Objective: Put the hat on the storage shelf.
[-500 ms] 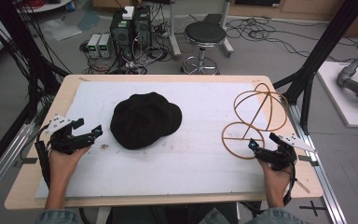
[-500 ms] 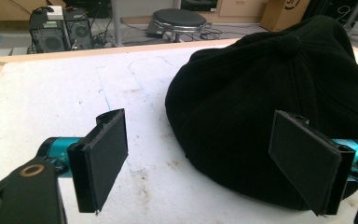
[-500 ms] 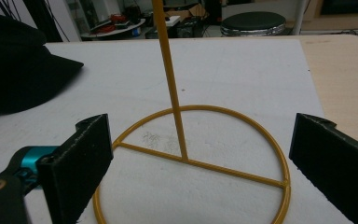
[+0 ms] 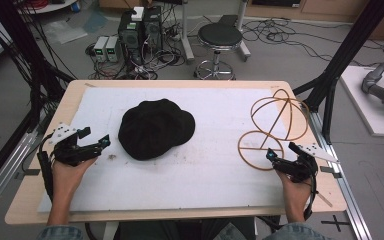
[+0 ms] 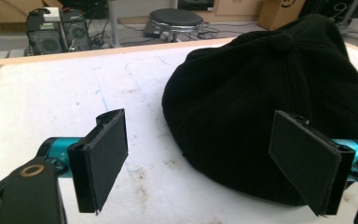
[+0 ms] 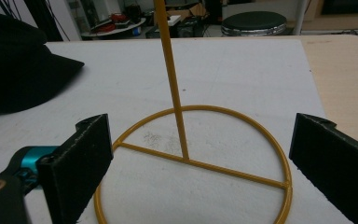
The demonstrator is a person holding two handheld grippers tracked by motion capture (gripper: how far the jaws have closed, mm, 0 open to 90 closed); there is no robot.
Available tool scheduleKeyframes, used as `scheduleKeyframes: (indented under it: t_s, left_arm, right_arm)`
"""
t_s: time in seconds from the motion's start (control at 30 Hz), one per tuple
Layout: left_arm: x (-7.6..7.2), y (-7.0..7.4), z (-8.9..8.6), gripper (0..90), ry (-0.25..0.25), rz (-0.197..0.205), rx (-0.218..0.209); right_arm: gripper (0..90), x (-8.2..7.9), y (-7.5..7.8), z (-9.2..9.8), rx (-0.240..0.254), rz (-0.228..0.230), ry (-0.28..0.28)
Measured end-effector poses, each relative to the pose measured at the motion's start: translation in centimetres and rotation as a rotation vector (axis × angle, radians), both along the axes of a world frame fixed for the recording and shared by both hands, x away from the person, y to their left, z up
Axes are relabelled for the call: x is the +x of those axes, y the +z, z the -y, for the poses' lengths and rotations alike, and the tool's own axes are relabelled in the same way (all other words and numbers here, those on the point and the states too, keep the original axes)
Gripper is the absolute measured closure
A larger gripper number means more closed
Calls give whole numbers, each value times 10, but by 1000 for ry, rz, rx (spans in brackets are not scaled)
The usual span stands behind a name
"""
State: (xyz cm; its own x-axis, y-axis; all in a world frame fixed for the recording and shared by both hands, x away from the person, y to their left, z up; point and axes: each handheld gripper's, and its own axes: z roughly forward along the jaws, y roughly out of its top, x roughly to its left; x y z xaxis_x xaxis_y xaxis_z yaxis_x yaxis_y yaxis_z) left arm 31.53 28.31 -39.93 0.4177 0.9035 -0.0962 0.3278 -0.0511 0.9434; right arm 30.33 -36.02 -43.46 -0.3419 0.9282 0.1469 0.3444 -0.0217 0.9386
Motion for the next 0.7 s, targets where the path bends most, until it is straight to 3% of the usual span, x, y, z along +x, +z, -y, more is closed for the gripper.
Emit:
scheduleKeyframes:
  t_s: [0.5,0.7]
  left_arm:
    - [12,2,14,194,-49,14,10]
    - [20,5,29,191,-84,28,28]
  right_arm:
    - [56,-7,0,5,-13,3,-14]
    - [56,-9,0,7,-20,-3,-21]
